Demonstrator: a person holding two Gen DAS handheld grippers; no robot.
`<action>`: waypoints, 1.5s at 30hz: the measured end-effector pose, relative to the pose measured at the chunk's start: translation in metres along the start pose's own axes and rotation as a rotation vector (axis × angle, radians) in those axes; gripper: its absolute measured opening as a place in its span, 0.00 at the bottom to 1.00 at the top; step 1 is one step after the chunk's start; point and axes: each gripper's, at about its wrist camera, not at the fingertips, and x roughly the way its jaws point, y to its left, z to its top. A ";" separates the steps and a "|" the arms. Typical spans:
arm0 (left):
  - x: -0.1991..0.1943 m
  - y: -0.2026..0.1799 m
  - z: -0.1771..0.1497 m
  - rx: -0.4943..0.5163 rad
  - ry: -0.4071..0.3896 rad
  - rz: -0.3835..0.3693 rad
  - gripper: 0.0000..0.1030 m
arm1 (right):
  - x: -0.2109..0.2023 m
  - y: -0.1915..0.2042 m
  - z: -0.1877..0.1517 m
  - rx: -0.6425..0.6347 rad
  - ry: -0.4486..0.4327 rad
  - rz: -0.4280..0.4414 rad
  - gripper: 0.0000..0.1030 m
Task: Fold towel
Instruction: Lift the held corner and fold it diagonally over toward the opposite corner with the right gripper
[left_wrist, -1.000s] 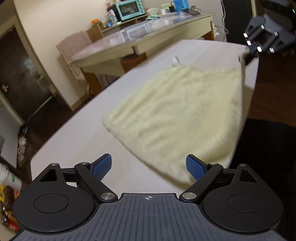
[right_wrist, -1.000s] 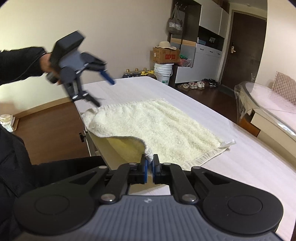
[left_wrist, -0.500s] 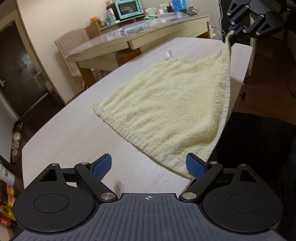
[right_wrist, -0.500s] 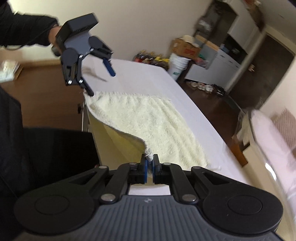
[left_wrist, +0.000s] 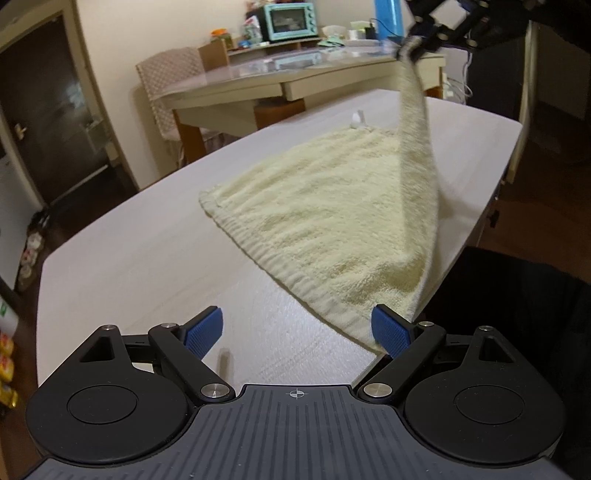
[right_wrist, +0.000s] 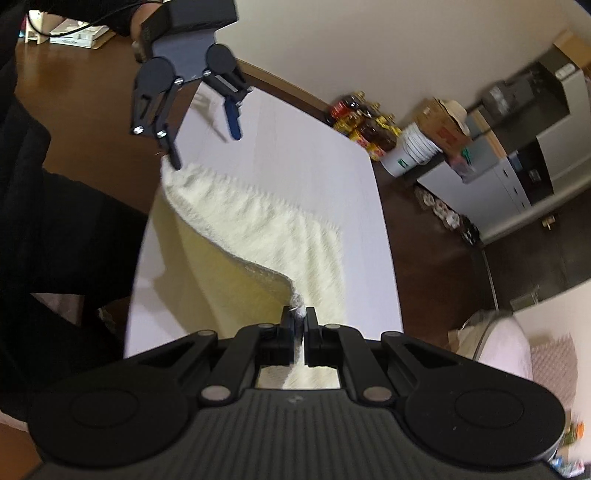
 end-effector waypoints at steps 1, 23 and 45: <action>0.000 0.000 -0.001 -0.011 -0.001 0.001 0.89 | 0.007 -0.008 0.002 -0.003 -0.005 0.013 0.05; -0.012 0.007 -0.019 -0.244 -0.002 0.044 0.90 | 0.157 -0.108 0.041 -0.068 0.015 0.247 0.05; -0.015 -0.013 -0.016 -0.172 -0.035 0.093 0.90 | 0.228 -0.113 0.043 0.026 0.002 0.290 0.26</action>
